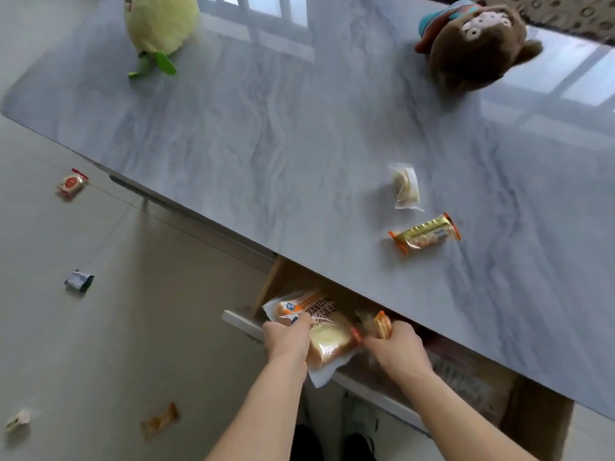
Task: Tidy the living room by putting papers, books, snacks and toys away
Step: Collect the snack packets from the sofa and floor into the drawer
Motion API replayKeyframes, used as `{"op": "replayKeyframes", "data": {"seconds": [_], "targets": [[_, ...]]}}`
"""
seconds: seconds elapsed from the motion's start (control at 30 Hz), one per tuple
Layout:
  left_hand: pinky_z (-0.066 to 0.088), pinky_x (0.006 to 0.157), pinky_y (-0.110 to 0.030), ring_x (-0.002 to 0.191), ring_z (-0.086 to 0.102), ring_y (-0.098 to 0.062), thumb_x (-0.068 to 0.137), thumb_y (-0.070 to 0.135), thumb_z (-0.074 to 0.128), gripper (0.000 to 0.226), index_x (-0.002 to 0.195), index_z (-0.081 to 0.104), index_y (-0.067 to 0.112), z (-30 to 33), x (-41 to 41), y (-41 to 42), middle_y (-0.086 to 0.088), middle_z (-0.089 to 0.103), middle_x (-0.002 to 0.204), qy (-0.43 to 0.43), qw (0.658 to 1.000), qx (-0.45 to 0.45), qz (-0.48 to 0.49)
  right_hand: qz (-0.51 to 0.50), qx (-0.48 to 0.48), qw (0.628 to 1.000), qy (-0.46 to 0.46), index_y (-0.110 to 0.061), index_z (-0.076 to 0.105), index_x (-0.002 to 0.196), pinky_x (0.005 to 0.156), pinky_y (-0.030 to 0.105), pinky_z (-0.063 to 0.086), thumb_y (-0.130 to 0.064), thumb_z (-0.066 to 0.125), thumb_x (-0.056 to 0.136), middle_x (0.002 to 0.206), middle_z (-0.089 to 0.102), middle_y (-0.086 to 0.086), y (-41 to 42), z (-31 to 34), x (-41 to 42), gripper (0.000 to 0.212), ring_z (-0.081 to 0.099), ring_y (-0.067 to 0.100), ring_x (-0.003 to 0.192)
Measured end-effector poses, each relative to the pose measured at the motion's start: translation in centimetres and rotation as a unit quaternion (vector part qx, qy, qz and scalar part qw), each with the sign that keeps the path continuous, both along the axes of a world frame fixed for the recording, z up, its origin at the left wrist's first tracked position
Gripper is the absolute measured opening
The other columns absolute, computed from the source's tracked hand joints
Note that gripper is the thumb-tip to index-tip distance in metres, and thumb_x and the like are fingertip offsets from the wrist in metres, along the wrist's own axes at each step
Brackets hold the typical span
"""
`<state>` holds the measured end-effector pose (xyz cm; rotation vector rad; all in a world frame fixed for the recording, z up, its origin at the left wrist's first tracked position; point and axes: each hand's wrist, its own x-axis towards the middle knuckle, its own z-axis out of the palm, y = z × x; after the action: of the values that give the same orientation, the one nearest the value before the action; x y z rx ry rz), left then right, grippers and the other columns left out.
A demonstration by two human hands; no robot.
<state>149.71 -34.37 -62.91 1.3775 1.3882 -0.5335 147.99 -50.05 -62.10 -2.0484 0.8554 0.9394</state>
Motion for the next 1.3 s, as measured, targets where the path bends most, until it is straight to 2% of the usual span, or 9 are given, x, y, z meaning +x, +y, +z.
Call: {"op": "replayKeyframes", "data": {"seconds": [0.17, 0.4, 0.67, 0.8, 0.87, 0.93, 1.07, 1.2, 1.3], "targets": [[0.034, 0.108, -0.047, 0.135, 0.038, -0.035, 0.089, 0.015, 0.067, 0.081, 0.15, 0.014, 0.016, -0.1, 0.8, -1.2, -0.013, 0.032, 0.151, -0.022, 0.998, -0.023, -0.053, 0.083, -0.072, 0.994, -0.016, -0.02, 0.049, 0.089, 0.077, 0.039, 0.052, -0.055, 0.062, 0.077, 0.088, 0.059, -0.004, 0.2, -0.5, -0.2, 0.039, 0.058, 0.018, 0.083], [0.046, 0.063, -0.023, 0.07, 0.06, -0.017, 0.096, 0.029, 0.053, 0.012, 0.091, 0.054, 0.018, 3.8, 2.5, -3.0, -0.008, 0.063, 0.079, -0.272, 0.949, 0.134, -0.089, -0.032, -0.037, 0.97, -0.24, -0.035, 0.065, 0.085, 0.07, 0.033, 0.053, -0.03, 0.063, 0.09, 0.077, 0.067, -0.016, 0.6, 1.8, 0.1, 0.007, 0.062, 0.003, 0.075], [0.051, 0.068, -0.018, 0.082, 0.061, -0.012, 0.096, 0.016, 0.05, 0.012, 0.105, 0.055, 0.023, 6.0, 11.8, -8.4, 0.004, 0.061, 0.093, -0.398, 0.874, 0.14, -0.242, 0.0, -0.116, 0.884, -0.452, -0.022, 0.066, 0.101, 0.068, 0.03, 0.051, -0.008, 0.066, 0.085, 0.098, 0.062, -0.01, -4.0, 3.7, 7.2, 0.022, 0.056, 0.013, 0.092], [0.04, 0.101, -0.027, 0.139, 0.026, -0.015, 0.087, -0.005, 0.045, 0.068, 0.142, 0.04, 0.034, 5.8, 17.1, -11.0, 0.007, 0.026, 0.154, -0.383, 0.666, 0.271, -0.581, 0.14, -0.177, 0.895, -0.384, -0.021, 0.05, 0.135, 0.106, 0.04, 0.036, 0.003, 0.054, 0.08, 0.144, 0.043, 0.001, -6.5, 3.9, 10.5, 0.06, 0.031, 0.021, 0.135], [0.022, 0.116, -0.034, 0.15, -0.004, -0.018, 0.094, 0.005, 0.045, 0.07, 0.149, 0.023, 0.041, 5.6, 19.3, -12.2, 0.009, -0.002, 0.163, -0.31, 0.494, 0.318, -0.748, 0.228, -0.189, 0.901, -0.316, -0.027, 0.034, 0.146, 0.115, 0.037, 0.016, -0.003, 0.051, 0.084, 0.157, 0.024, -0.002, -7.5, 3.7, 11.4, 0.069, 0.01, 0.018, 0.147], [0.015, 0.12, -0.039, 0.15, -0.009, -0.02, 0.099, 0.012, 0.042, 0.059, 0.147, 0.028, 0.042, 5.1, 20.9, -12.6, 0.008, -0.002, 0.163, -0.239, 0.406, 0.314, -0.824, 0.296, -0.206, 0.89, -0.279, -0.032, 0.028, 0.147, 0.117, 0.035, 0.01, -0.008, 0.049, 0.087, 0.16, 0.016, -0.006, -8.1, 3.0, 11.8, 0.068, 0.003, 0.017, 0.148], [0.04, 0.097, -0.036, 0.132, 0.036, -0.026, 0.102, 0.021, 0.038, 0.038, 0.133, 0.051, 0.037, 4.0, 20.9, -11.3, 0.003, 0.041, 0.14, -0.224, 0.47, 0.297, -0.8, 0.338, -0.229, 0.864, -0.294, -0.028, 0.05, 0.132, 0.099, 0.042, 0.035, -0.017, 0.058, 0.083, 0.139, 0.045, -0.002, -8.7, 1.8, 10.7, 0.051, 0.033, 0.027, 0.133], [0.04, 0.077, -0.034, 0.114, 0.046, -0.028, 0.097, 0.016, 0.045, 0.032, 0.125, 0.054, 0.027, 3.6, 17.5, -9.6, -0.003, 0.045, 0.123, -0.238, 0.514, 0.333, -0.754, 0.3, -0.269, 0.872, -0.278, -0.022, 0.054, 0.118, 0.085, 0.039, 0.036, -0.032, 0.061, 0.084, 0.118, 0.051, 0.003, -8.7, 1.7, 9.4, 0.036, 0.045, 0.026, 0.113], [0.036, 0.069, -0.033, 0.103, 0.052, -0.026, 0.097, 0.03, 0.046, 0.025, 0.119, 0.052, 0.022, 3.8, 14.4, -7.6, -0.003, 0.047, 0.118, -0.225, 0.614, 0.286, -0.701, 0.23, -0.233, 0.914, -0.238, -0.02, 0.051, 0.111, 0.081, 0.037, 0.038, -0.042, 0.056, 0.088, 0.111, 0.051, 0.001, -8.0, 2.1, 8.7, 0.033, 0.048, 0.024, 0.106]]}}
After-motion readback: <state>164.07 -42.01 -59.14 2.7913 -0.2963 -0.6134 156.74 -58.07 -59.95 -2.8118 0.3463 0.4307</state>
